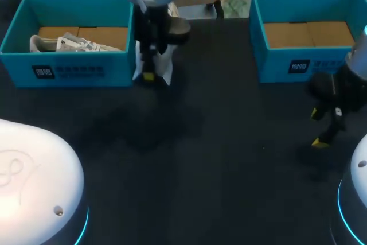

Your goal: Take the shoe out of the shoebox, open the shoe tongue, remove and reinsert the insole, then place the shoe into the shoebox

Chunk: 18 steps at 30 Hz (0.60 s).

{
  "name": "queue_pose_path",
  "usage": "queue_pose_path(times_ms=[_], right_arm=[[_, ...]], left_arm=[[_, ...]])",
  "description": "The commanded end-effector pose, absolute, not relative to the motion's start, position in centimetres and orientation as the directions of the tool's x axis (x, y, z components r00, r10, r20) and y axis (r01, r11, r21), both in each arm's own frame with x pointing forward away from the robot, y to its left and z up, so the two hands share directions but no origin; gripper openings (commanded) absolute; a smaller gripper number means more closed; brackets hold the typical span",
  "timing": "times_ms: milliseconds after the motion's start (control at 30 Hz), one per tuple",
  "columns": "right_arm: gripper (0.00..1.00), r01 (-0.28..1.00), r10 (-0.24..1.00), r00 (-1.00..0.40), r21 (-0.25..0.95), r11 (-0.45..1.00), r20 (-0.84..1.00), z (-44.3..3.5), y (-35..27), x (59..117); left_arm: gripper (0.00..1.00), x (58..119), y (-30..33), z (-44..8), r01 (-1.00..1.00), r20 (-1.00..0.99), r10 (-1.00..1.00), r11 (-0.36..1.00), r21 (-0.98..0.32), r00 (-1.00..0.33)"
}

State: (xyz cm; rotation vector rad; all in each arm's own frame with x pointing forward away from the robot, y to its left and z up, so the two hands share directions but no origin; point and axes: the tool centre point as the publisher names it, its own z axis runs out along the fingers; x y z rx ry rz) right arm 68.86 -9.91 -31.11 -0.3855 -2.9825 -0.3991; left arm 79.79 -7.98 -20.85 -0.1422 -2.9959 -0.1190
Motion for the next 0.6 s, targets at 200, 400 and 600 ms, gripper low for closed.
queue_pose_path(times_ms=[200, 400, 600], right_arm=[[1.0, 0.264, 0.231, -0.96, 0.238, 0.934, 0.159, -31.0, -11.1, 68.9], [1.0, 0.264, 0.231, -0.96, 0.238, 0.934, 0.159, -31.0, -11.1, 68.9], [1.0, 0.264, 0.231, -0.96, 0.238, 0.934, 0.159, -31.0, -11.1, 68.9]], left_arm=[[0.0, 84.3, -4.4, -18.6, 0.116, 0.178, 0.101, 0.99, 0.08, -0.979], [0.0, 86.9, -1.2, -15.9, 0.12, 0.186, 0.106, 0.991, 0.065, -0.977], [0.0, 89.4, 0.6, -14.2, 0.104, 0.182, 0.085, 0.99, 0.098, -0.98]])
